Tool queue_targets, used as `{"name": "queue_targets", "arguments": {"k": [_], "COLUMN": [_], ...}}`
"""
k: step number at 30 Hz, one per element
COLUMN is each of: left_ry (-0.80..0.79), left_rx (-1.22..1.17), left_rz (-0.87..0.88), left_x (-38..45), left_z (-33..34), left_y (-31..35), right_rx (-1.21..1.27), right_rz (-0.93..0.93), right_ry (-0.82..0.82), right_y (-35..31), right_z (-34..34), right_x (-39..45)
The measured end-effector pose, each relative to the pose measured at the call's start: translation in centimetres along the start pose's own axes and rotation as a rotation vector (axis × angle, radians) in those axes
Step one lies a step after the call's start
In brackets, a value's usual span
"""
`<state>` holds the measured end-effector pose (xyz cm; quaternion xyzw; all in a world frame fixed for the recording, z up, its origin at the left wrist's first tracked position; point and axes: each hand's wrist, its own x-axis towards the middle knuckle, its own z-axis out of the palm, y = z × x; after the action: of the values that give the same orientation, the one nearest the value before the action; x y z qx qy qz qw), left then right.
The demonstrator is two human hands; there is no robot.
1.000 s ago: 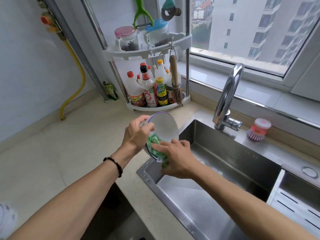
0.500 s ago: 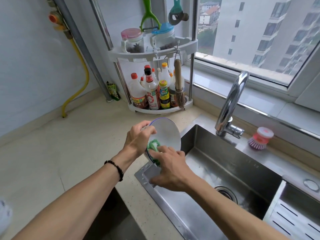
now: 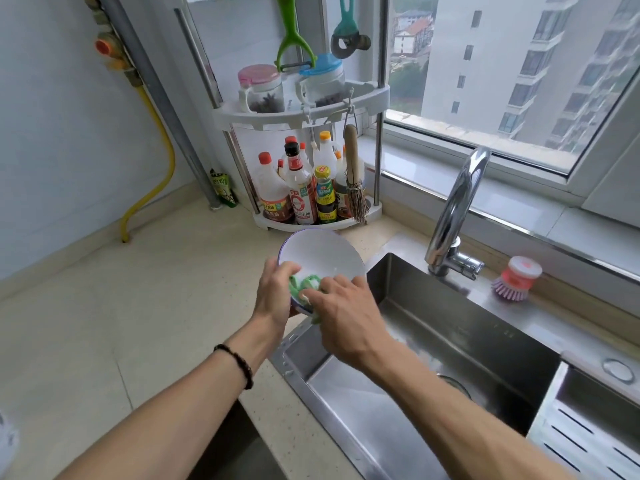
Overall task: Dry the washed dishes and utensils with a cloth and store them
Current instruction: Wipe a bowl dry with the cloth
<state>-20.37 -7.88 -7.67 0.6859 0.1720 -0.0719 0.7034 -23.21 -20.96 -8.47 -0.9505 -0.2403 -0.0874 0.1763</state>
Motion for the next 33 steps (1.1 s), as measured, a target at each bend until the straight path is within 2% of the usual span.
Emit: {"name": "queue_targets", "arguments": {"k": [1, 3, 6, 8, 10, 12, 17, 21, 23, 26, 28, 31, 33], "left_ry": [0.027, -0.038, -0.126, -0.076, -0.007, 0.024, -0.069, 0.047, -0.032, -0.151, -0.077, 0.070, 0.035], "left_rx": [0.030, 0.215, 0.415, 0.424, 0.415, 0.471, 0.550, 0.532, 0.573, 0.602, 0.566, 0.516, 0.523], "left_rz": [0.060, 0.173, 0.201, 0.220, 0.266, 0.301, 0.292, 0.292, 0.265, 0.195, 0.219, 0.253, 0.213], "left_x": [0.3, 0.6, 0.3, 0.1, -0.2, -0.5, -0.3, -0.2, 0.1, 0.3, 0.3, 0.0, 0.1], "left_z": [0.0, -0.5, -1.2, -1.0, -0.4, -0.2, -0.8, -0.3, -0.9, -1.7, -1.3, -0.4, -0.5], "left_y": [0.3, 1.0, 1.9, 2.2, 2.4, 2.6, 2.9, 2.7, 2.8, 3.2, 3.1, 2.4, 2.3], "right_rx": [0.050, 0.104, -0.045, -0.094, 0.028, 0.151, -0.073, 0.119, 0.099, -0.125, -0.079, 0.142, 0.100], "right_rz": [0.010, -0.034, -0.081, -0.015, 0.069, 0.059, 0.042, 0.123, 0.070, 0.061, 0.128, 0.158, 0.097], "right_ry": [-0.052, -0.162, -0.233, -0.235, -0.256, -0.264, -0.232, -0.270, -0.281, -0.253, -0.241, -0.271, -0.266], "right_y": [-0.7, -0.8, 1.6, 1.8, 0.3, -1.0, 2.2, -1.2, -0.9, 1.4, 0.4, -1.9, -0.9], "right_z": [0.0, 0.0, -0.1, -0.5, -0.5, 0.0, 0.3, 0.2, 0.8, 1.1, 0.9, 1.1, 1.2], "right_x": [-0.1, -0.8, -1.0, -0.5, -0.1, -0.5, -0.9, -0.5, -0.9, -1.2, -0.8, -0.5, -0.8]}}
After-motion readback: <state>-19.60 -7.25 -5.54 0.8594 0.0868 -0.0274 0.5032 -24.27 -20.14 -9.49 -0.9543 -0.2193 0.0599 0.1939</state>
